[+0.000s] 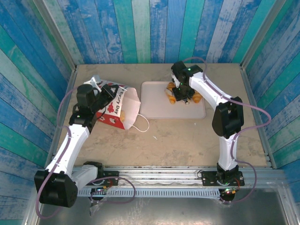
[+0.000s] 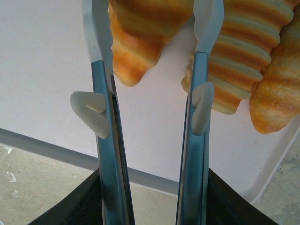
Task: Take the fake bread out of the paper bag
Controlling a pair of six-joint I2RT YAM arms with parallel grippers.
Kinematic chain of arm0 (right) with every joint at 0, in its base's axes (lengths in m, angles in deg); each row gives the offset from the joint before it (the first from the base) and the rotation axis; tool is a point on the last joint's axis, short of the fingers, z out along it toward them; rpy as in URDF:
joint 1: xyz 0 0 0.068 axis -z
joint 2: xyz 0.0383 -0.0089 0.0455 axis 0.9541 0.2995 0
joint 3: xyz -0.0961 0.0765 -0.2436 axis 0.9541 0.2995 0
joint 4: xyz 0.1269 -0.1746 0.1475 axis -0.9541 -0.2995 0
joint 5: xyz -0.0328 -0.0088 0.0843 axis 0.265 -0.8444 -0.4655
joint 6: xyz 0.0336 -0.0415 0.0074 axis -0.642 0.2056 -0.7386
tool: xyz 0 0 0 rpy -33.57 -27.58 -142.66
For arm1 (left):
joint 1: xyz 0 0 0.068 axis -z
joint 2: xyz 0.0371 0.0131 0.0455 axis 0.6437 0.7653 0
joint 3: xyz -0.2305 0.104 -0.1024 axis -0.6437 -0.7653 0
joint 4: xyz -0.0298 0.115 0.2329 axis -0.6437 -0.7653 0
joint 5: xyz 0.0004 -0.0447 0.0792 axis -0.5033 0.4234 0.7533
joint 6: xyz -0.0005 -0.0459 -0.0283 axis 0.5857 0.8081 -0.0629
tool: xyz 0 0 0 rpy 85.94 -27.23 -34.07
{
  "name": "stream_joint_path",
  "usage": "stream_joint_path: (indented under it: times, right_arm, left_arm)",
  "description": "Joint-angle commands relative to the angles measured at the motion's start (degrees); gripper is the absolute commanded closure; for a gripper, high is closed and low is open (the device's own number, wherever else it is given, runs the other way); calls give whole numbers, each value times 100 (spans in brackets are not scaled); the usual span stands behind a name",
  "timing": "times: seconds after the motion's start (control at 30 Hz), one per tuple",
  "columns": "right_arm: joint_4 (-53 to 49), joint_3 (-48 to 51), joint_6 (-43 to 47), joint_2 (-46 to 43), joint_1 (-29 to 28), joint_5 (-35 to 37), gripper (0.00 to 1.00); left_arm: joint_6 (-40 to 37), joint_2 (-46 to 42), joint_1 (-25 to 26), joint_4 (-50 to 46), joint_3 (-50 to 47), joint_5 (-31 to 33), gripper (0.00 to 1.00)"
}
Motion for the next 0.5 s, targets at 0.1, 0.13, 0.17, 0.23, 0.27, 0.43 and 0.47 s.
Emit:
stream_joint_path:
  times: [0.1, 0.13, 0.17, 0.23, 0.27, 0.43, 0.47]
  right_arm:
    - [-138, -165, 74, -22, 96, -87, 52]
    - [-138, -157, 82, -15, 97, -99, 52]
    - [-142, -157, 100, -6, 97, -113, 52]
    - [-147, -144, 84, -5, 107, -72, 52]
    - [-147, -143, 100, 0, 106, -78, 52]
    - [-147, -165, 223, 4, 167, -121, 52]
    - [-147, -181, 265, 12, 169, -129, 52]
  left_arm:
    - [-84, -90, 14, 24, 83, 66, 100]
    - [-79, -95, 14, 28, 73, 78, 99]
    - [-75, -104, 14, 22, 76, 76, 100]
    - [-75, -104, 13, 20, 76, 67, 100]
    - [-68, -108, 12, 20, 70, 67, 100]
    - [-49, -128, 14, 37, 33, 72, 100]
    - [-49, -130, 18, 45, 33, 68, 100]
